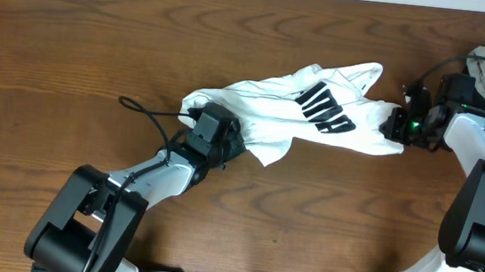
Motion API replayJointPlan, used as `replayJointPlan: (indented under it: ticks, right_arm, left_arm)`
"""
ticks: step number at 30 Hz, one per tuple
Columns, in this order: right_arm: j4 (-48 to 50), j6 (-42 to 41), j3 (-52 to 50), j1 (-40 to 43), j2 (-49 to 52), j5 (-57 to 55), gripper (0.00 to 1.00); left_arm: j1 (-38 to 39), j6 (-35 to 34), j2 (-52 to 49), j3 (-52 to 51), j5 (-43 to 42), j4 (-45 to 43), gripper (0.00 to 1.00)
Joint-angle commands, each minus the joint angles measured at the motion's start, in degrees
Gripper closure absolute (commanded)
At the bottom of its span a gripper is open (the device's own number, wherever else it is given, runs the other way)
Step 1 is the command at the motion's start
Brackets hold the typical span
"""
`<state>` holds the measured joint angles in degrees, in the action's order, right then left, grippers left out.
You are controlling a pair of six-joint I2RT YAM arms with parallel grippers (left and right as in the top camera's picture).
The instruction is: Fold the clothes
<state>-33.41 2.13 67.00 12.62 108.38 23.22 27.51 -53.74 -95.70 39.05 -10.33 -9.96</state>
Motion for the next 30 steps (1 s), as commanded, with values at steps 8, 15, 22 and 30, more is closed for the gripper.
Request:
replayJointPlan:
  ticks: [8, 15, 22, 30]
  right_arm:
    - [0.2, -0.6, 0.3, 0.1, 0.3, 0.2, 0.98]
    - [0.3, -1.2, 0.3, 0.1, 0.3, -7.4, 0.28]
    - [1.3, -0.6, 0.3, 0.1, 0.5, -7.4, 0.25]
    - [1.3, 0.1, 0.3, 0.0, 0.7, -4.7, 0.26]
  left_arm:
    - [0.1, 2.7, 0.1, -0.2, 0.3, 0.4, 0.94]
    - [0.1, 2.7, 0.1, -0.2, 0.3, 0.5, 0.94]
    - [0.1, 2.7, 0.1, -0.2, 0.3, 0.4, 0.94]
    - [0.1, 2.7, 0.1, -0.2, 0.3, 0.4, 0.94]
